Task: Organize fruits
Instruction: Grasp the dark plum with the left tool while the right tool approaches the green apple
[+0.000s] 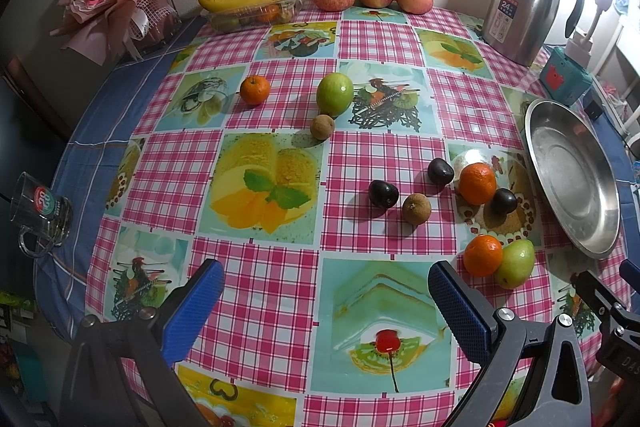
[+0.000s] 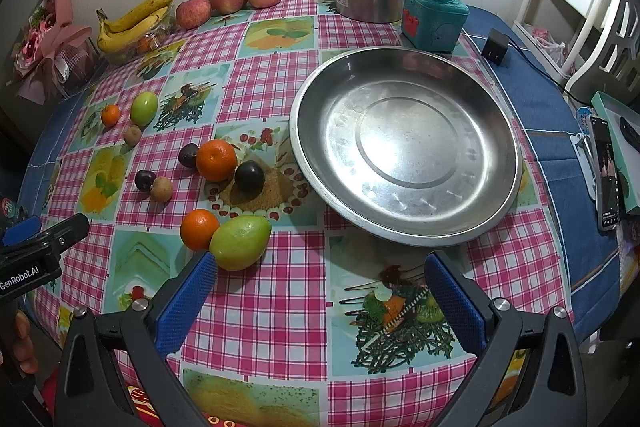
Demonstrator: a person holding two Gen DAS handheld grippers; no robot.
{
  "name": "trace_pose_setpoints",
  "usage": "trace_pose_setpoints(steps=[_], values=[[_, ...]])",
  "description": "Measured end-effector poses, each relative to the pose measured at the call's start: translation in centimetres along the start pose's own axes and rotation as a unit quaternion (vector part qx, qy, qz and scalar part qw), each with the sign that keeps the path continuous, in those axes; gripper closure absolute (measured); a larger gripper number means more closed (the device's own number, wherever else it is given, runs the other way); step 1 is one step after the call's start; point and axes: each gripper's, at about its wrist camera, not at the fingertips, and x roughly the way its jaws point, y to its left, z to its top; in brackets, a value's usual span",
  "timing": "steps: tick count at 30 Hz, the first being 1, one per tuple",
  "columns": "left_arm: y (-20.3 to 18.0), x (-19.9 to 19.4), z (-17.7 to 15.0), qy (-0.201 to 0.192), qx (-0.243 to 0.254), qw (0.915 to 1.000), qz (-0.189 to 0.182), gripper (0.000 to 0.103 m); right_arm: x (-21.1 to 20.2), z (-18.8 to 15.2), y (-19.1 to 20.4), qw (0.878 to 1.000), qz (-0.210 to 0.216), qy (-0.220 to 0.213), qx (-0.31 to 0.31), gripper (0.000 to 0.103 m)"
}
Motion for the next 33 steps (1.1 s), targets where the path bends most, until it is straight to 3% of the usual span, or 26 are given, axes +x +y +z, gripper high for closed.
trace_pose_setpoints(steps=[8,20,29,33], values=[[-0.3,-0.5,1.1,0.004,-0.013,0.9997,-0.021,0.000,-0.1,0.1,-0.2,1.000,0.002,0.001,0.003,0.000],[-0.9,-1.7,6.1,-0.011,-0.067,0.9972,-0.031,0.000,-0.4,3.0,0.8,0.999,0.027,0.005,0.045,0.000],[-2.0,2.5,6.8,0.017,-0.067,0.9973,-0.024,0.000,1.3,4.2,1.8,0.997,0.022,0.025,0.065,0.001],[-1.7,4.8,6.6,0.050,-0.060,0.9966,-0.027,0.000,2.9,3.9,2.2,0.996,0.021,0.049,0.065,0.011]])
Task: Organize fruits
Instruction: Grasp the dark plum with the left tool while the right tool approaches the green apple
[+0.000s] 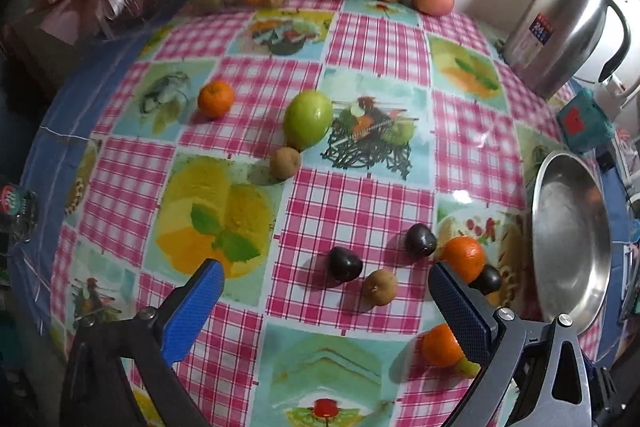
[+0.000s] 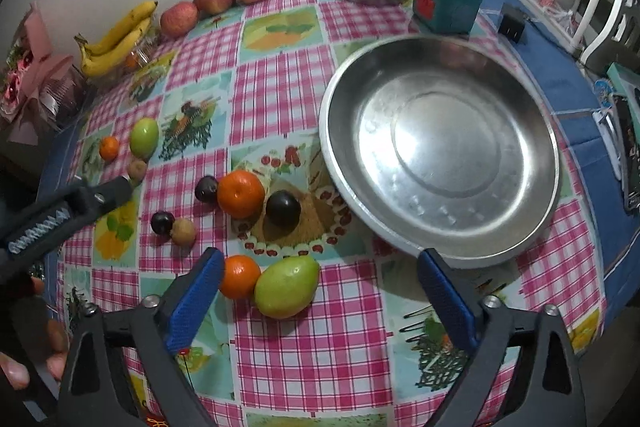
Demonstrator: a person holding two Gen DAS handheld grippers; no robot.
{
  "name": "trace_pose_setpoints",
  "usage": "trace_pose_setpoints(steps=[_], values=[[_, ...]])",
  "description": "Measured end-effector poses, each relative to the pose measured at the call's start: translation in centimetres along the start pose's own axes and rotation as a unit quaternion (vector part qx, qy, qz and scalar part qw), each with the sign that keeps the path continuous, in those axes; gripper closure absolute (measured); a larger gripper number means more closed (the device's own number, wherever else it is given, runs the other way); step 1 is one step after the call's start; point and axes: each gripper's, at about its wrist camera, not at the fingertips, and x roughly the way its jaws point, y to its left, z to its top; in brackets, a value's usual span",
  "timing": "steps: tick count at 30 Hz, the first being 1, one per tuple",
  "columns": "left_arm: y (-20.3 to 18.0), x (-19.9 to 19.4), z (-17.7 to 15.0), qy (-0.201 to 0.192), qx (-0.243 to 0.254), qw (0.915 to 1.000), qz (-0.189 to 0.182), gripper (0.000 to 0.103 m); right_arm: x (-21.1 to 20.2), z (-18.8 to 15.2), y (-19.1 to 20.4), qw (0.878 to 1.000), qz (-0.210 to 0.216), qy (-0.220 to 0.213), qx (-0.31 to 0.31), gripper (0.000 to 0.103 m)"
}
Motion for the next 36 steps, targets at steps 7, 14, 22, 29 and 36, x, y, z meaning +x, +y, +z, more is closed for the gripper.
trace_pose_setpoints(steps=[7,14,22,29,36], values=[[2.5,2.2,0.0,0.029,-0.036,0.9989,-0.009,0.004,1.8,-0.1,1.0,0.999,0.012,0.030,0.021,0.025],[2.8,4.0,0.1,0.041,-0.050,0.9968,-0.048,0.017,3.1,-0.3,1.4,0.998,0.031,0.038,0.034,0.028],[1.2,5.1,0.4,0.048,-0.039,0.9956,-0.070,0.039,3.5,0.0,1.3,0.998,0.046,0.035,0.035,0.034],[1.5,5.7,0.0,0.055,-0.058,0.9935,-0.080,0.060,4.0,-0.4,0.2,0.996,0.043,0.043,0.062,0.039],[1.4,5.9,-0.1,0.061,-0.060,0.9921,-0.091,0.072,3.9,-0.4,0.2,0.996,0.046,0.044,0.066,0.040]])
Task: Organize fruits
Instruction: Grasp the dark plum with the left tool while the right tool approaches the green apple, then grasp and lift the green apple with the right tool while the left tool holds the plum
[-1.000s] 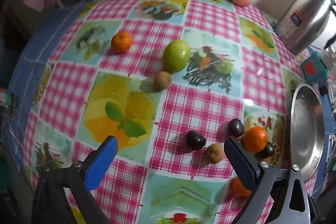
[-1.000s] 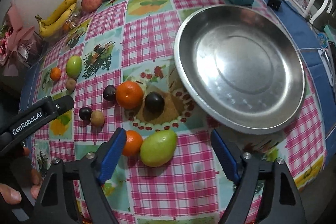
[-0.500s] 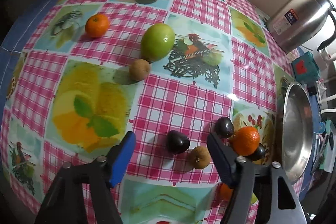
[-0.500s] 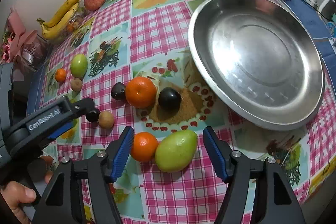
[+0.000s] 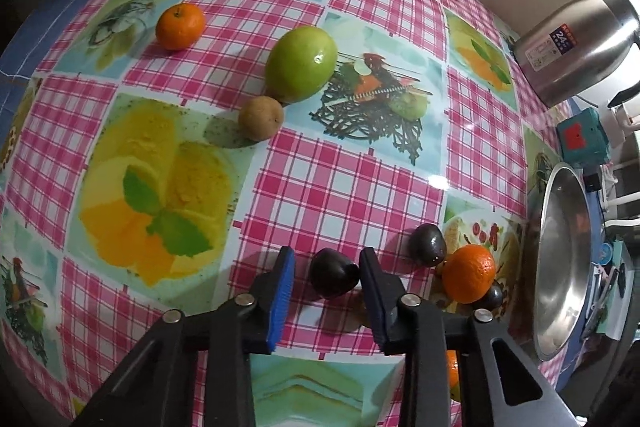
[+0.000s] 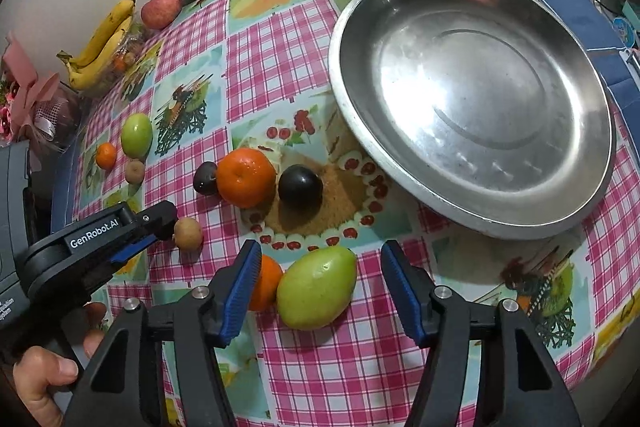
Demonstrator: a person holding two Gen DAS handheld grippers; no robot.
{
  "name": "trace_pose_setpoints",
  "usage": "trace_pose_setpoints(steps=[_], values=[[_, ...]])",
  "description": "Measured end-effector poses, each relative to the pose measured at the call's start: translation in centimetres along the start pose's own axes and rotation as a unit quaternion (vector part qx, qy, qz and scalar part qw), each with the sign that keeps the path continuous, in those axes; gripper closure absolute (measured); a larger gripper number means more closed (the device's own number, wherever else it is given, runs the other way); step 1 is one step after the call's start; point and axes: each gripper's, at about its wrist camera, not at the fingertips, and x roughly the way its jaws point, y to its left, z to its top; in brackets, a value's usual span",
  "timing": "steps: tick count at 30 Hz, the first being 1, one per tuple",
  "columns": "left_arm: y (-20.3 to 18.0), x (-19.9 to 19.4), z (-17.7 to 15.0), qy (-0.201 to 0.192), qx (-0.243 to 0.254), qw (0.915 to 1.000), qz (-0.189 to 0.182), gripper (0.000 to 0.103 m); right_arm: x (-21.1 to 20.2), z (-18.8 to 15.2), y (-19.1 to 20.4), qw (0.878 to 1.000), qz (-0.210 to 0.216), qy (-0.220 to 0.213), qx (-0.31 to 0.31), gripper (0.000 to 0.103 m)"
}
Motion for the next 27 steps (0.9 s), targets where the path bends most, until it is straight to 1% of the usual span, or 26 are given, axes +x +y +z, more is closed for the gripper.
trace_pose_setpoints(steps=[2,3,9,17,21,27], values=[[-0.1,0.0,-0.1,0.004,0.000,1.0000,-0.007,0.076,0.1,0.0,0.0,1.000,0.001,0.003,0.000,0.040],[-0.2,0.1,-0.1,0.005,0.001,0.9999,-0.008,0.077,0.0,-0.1,-0.2,1.000,0.001,0.004,0.001,0.040],[-0.1,-0.1,-0.2,0.006,0.003,1.0000,-0.005,0.077,-0.2,-0.3,-0.5,1.000,0.005,0.006,0.006,0.040],[0.9,-0.7,-0.5,0.014,-0.013,0.9998,0.002,0.077,-0.2,-0.6,-1.0,1.000,0.017,0.015,0.022,0.040],[1.3,-1.0,-0.5,0.015,-0.017,0.9997,-0.001,0.078,0.3,-0.8,-1.5,0.999,0.029,0.028,0.037,0.044],[1.0,-1.1,-0.4,0.015,-0.015,0.9998,-0.002,0.077,1.0,-1.0,-2.4,0.995,0.051,0.042,0.069,0.044]])
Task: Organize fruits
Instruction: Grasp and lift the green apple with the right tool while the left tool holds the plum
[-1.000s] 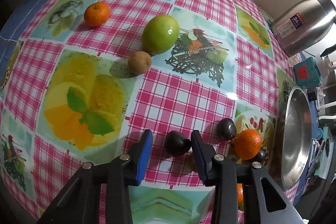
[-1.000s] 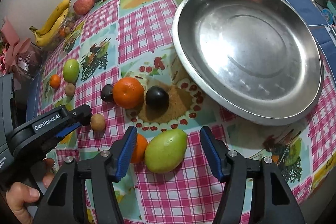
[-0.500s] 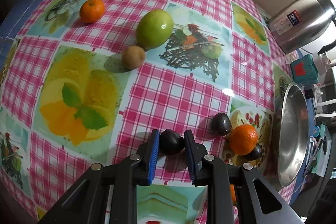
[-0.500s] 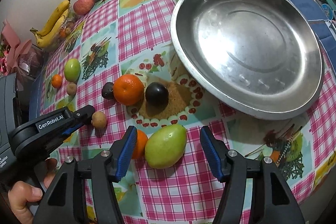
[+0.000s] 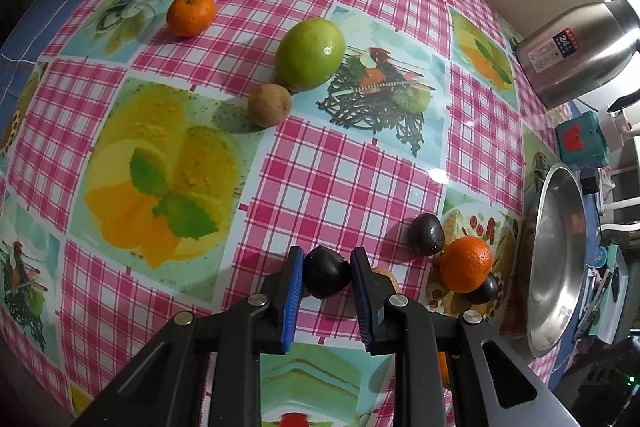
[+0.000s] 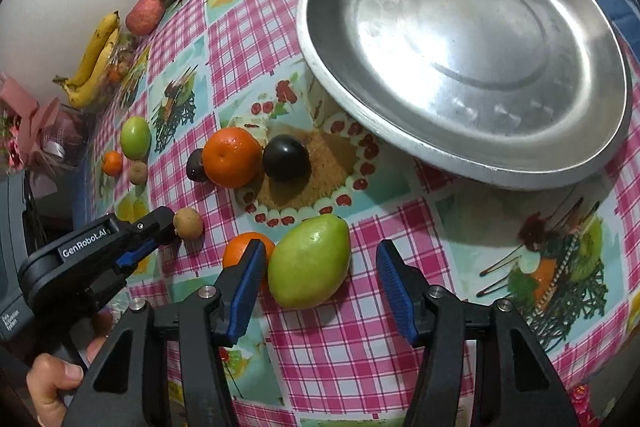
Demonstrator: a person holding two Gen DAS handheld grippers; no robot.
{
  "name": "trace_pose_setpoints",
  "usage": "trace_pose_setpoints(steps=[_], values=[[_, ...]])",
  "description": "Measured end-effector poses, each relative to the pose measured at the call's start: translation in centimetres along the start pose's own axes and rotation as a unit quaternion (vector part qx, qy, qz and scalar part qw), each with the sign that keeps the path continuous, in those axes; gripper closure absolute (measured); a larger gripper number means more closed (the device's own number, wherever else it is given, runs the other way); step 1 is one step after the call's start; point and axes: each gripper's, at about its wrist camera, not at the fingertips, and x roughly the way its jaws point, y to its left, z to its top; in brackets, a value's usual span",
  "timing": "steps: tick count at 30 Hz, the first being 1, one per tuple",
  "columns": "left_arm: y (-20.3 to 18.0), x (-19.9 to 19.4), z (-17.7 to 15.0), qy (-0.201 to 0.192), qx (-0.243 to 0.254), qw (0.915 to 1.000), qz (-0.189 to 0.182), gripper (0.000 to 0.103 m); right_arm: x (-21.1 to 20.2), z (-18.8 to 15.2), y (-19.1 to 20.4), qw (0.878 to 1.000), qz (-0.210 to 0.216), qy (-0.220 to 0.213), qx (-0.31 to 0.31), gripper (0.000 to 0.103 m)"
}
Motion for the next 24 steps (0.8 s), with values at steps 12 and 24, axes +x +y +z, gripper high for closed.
trace_pose_setpoints(steps=[12,24], values=[[0.3,-0.3,0.1,-0.005,-0.004,1.0000,0.003,0.078,0.2,0.1,-0.5,0.999,0.040,0.001,0.029,0.060],[0.5,-1.2,0.1,-0.024,-0.007,0.9996,0.012,0.077,-1.0,0.1,0.0,0.998,0.057,-0.017,0.020,0.060]])
